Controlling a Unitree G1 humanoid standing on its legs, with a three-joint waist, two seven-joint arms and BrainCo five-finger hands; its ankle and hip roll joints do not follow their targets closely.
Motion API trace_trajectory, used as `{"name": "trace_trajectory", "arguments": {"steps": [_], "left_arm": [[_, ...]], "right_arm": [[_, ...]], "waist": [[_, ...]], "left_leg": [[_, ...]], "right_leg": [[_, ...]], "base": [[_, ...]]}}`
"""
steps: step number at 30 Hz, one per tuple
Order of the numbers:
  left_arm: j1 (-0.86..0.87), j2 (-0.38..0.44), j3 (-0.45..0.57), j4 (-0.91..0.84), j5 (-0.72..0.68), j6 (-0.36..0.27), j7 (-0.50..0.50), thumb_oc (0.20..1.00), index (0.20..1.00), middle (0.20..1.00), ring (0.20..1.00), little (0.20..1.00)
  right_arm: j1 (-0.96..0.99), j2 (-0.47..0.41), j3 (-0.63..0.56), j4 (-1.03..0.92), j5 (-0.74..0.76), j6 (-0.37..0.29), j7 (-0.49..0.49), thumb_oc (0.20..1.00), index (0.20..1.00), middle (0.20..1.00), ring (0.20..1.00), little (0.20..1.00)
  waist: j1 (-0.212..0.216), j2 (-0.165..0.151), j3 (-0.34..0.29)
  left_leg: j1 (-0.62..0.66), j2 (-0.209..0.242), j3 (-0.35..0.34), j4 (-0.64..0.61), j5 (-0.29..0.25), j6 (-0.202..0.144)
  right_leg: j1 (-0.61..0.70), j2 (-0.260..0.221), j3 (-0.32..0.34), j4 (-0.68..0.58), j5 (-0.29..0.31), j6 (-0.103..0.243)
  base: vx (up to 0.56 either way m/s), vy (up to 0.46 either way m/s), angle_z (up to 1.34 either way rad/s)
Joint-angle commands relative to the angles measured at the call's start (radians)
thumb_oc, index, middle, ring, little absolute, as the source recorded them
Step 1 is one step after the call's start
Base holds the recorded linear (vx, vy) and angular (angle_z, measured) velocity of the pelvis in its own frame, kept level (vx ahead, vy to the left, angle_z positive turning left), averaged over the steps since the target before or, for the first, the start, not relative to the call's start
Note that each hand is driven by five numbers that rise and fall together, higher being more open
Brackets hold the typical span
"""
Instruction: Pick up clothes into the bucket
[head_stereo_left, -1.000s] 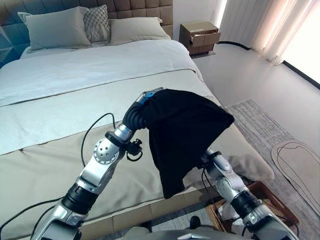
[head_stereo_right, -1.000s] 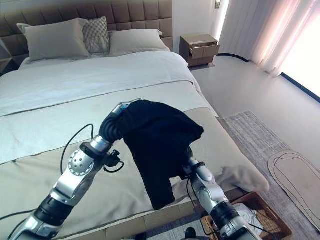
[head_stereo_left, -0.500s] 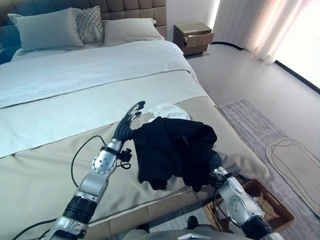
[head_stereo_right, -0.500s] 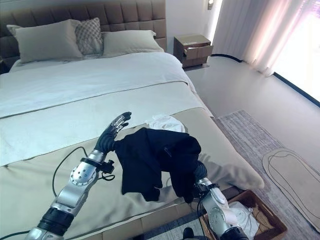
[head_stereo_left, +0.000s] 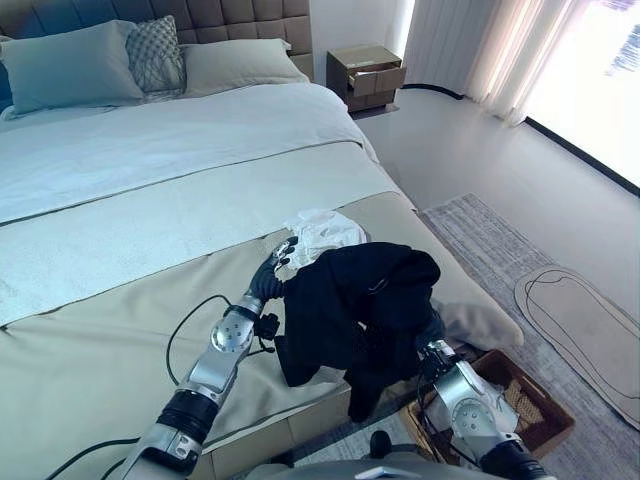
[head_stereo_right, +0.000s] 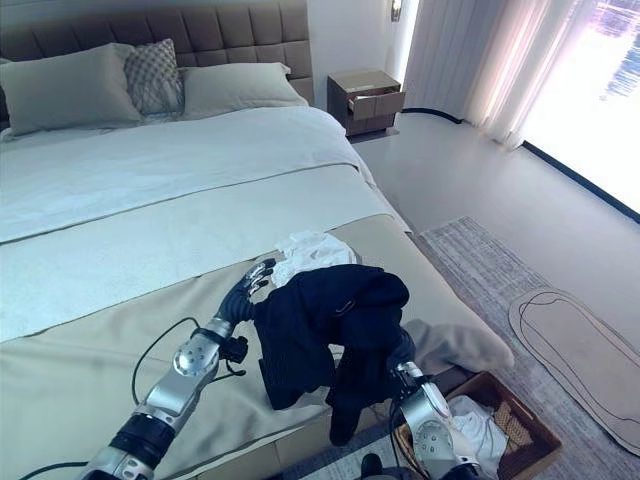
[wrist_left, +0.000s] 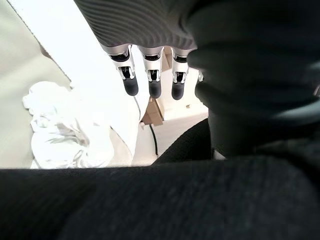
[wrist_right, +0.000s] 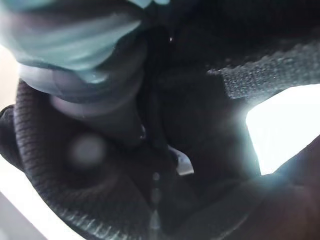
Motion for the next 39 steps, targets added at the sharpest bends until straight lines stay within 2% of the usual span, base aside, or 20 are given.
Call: {"name": "trace_trajectory", "arguments": {"steps": [1,2,3,6,7,9,10,11,13,25,30,33,39], "left_arm": [[-0.035,0.022,0.055,-0.007,-0.054,-0.066,0.011,1.0,1.0,1.0,1.0,1.0],[-0.034,0.022,0.055,-0.008,-0.054,-0.066,0.011,1.0,1.0,1.0,1.0,1.0],[0.01,0.022,0.081,-0.02,-0.079,-0.077,0.005,1.0,1.0,1.0,1.0,1.0],[0.05,0.026,0.105,-0.027,-0.094,-0.085,-0.001,1.0,1.0,1.0,1.0,1.0],[0.086,0.029,0.126,-0.031,-0.107,-0.09,-0.008,1.0,1.0,1.0,1.0,1.0],[0.097,0.032,0.133,-0.03,-0.104,-0.093,-0.008,1.0,1.0,1.0,1.0,1.0],[0.115,0.038,0.148,-0.021,-0.098,-0.099,-0.007,1.0,1.0,1.0,1.0,1.0],[0.115,0.038,0.147,-0.021,-0.098,-0.099,-0.007,1.0,1.0,1.0,1.0,1.0],[0.133,0.045,0.164,-0.013,-0.084,-0.112,-0.007,1.0,1.0,1.0,1.0,1.0],[0.196,0.023,0.227,-0.007,-0.115,-0.139,0.02,1.0,1.0,1.0,1.0,1.0],[0.228,0.011,0.269,-0.011,-0.099,-0.161,0.066,1.0,1.0,1.0,1.0,1.0],[0.24,-0.003,0.277,-0.011,-0.137,-0.165,0.064,1.0,1.0,1.0,1.0,1.0],[0.265,-0.025,0.271,-0.042,-0.218,-0.179,0.037,1.0,1.0,1.0,1.0,1.0]], "right_arm": [[-0.034,0.039,-0.131,-0.173,0.076,-0.116,-0.012,0.2,0.2,0.2,0.2,0.2],[-0.034,0.039,-0.131,-0.173,0.076,-0.116,-0.013,0.2,0.2,0.2,0.2,0.2],[-0.035,0.048,-0.2,-0.202,0.079,-0.153,-0.036,0.2,0.2,0.2,0.2,0.2],[-0.038,0.041,-0.269,-0.217,0.052,-0.188,-0.07,0.2,0.2,0.2,0.2,0.2],[-0.047,0.033,-0.331,-0.224,0.025,-0.221,-0.104,0.2,0.2,0.2,0.2,0.2],[-0.054,0.028,-0.353,-0.226,0.005,-0.234,-0.123,0.2,0.2,0.2,0.2,0.2],[-0.063,0.008,-0.401,-0.229,-0.043,-0.256,-0.158,0.2,0.2,0.2,0.2,0.2],[-0.062,0.008,-0.4,-0.23,-0.044,-0.255,-0.159,0.2,0.2,0.2,0.2,0.2],[-0.076,-0.044,-0.453,-0.229,-0.172,-0.28,-0.228,0.2,0.2,0.2,0.2,0.2],[-0.084,-0.049,-0.557,-0.278,-0.193,-0.334,-0.278,0.2,0.2,0.2,0.2,0.2],[-0.09,-0.044,-0.651,-0.296,-0.184,-0.393,-0.333,0.2,0.2,0.2,0.2,0.2],[-0.093,-0.061,-0.686,-0.295,-0.212,-0.411,-0.38,0.2,0.2,0.2,0.2,0.2],[-0.093,-0.097,-0.706,-0.221,-0.275,-0.395,-0.461,0.2,0.2,0.2,0.2,0.2]], "waist": [[-0.016,-0.053,-0.01],[-0.015,-0.053,-0.01],[-0.016,-0.052,-0.01],[-0.017,-0.052,-0.011],[-0.016,-0.051,-0.013],[-0.016,-0.052,-0.013],[-0.015,-0.056,-0.014],[-0.015,-0.054,-0.015],[-0.016,-0.06,-0.016],[-0.017,-0.068,-0.007],[-0.023,-0.072,-0.006],[-0.025,-0.075,-0.003],[-0.032,-0.083,0.017]], "left_leg": [[-0.011,-0.037,0.036,0.128,-0.111,0.027],[-0.011,-0.037,0.037,0.128,-0.111,0.027],[-0.011,-0.038,0.037,0.13,-0.114,0.029],[-0.009,-0.039,0.039,0.132,-0.118,0.031],[-0.008,-0.039,0.039,0.131,-0.121,0.032],[-0.008,-0.039,0.04,0.133,-0.122,0.033],[-0.016,-0.044,0.041,0.135,-0.113,0.035],[-0.011,-0.041,0.041,0.134,-0.123,0.034],[-0.021,-0.046,0.043,0.137,-0.114,0.037],[-0.03,-0.053,0.046,0.156,-0.126,0.047],[-0.034,-0.062,0.054,0.165,-0.137,0.056],[-0.037,-0.07,0.059,0.17,-0.14,0.061],[-0.046,-0.091,0.082,0.184,-0.151,0.078]], "right_leg": [[-0.03,-0.041,-0.04,0.056,0.009,0.03],[-0.03,-0.04,-0.04,0.057,0.009,0.03],[-0.031,-0.041,-0.038,0.058,0.009,0.031],[-0.03,-0.041,-0.035,0.06,0.008,0.03],[-0.03,-0.042,-0.035,0.06,0.008,0.031],[-0.029,-0.043,-0.034,0.06,0.008,0.032],[-0.037,-0.046,-0.033,0.062,0.014,0.032],[-0.031,-0.043,-0.034,0.06,0.007,0.032],[-0.041,-0.046,-0.03,0.064,0.016,0.032],[-0.052,-0.047,-0.015,0.076,0.015,0.033],[-0.059,-0.053,-0.003,0.082,0.018,0.043],[-0.065,-0.06,0.004,0.087,0.021,0.047],[-0.095,-0.076,0.039,0.11,0.037,0.065]], "base": [[0.0,0.0,0.0],[0.01,0.016,-0.04],[0.02,0.015,-0.08],[0.02,0.015,-0.11],[0.02,0.013,-0.08],[-0.02,0.006,0.0],[0.0,0.0,0.0],[-0.04,0.011,-0.01],[-0.02,0.007,-0.03],[0.0,0.006,-0.02],[-0.02,0.035,-0.04],[-0.04,0.055,-0.07],[-0.08,0.074,-0.11]]}}
